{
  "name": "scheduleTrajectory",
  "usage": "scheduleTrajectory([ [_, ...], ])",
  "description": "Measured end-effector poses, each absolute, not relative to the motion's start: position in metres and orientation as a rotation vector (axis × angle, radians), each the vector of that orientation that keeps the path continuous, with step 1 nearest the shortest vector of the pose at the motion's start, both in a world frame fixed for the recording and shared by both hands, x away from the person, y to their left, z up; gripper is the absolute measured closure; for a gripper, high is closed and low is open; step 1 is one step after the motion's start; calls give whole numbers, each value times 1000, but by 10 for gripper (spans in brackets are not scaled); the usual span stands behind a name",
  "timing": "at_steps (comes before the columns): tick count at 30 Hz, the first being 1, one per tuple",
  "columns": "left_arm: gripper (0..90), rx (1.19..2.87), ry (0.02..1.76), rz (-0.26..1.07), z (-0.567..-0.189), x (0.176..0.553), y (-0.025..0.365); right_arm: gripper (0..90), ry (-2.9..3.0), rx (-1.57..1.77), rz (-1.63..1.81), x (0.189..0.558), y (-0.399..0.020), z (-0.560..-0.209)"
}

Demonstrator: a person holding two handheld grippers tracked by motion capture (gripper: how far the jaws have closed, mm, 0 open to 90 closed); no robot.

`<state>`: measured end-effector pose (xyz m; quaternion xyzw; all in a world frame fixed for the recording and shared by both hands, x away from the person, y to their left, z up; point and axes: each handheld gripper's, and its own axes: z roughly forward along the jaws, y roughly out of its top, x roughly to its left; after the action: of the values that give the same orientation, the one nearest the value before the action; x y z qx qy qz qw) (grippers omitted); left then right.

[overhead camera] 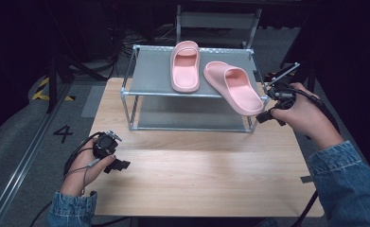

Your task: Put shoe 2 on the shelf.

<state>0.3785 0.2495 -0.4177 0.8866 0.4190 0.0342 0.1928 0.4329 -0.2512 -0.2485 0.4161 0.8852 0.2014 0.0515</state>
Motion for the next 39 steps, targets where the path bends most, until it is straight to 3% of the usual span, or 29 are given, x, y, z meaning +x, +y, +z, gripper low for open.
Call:
scheduleTrajectory([
  [22, 184, 2484, 1180, 93, -419, 378, 252, 900, 2734, 1156, 692, 470, -187, -248],
  [39, 183, 2475, 1205, 100, -420, 370, 260, 900, 2750, 1191, 740, 504, -161, -249],
])
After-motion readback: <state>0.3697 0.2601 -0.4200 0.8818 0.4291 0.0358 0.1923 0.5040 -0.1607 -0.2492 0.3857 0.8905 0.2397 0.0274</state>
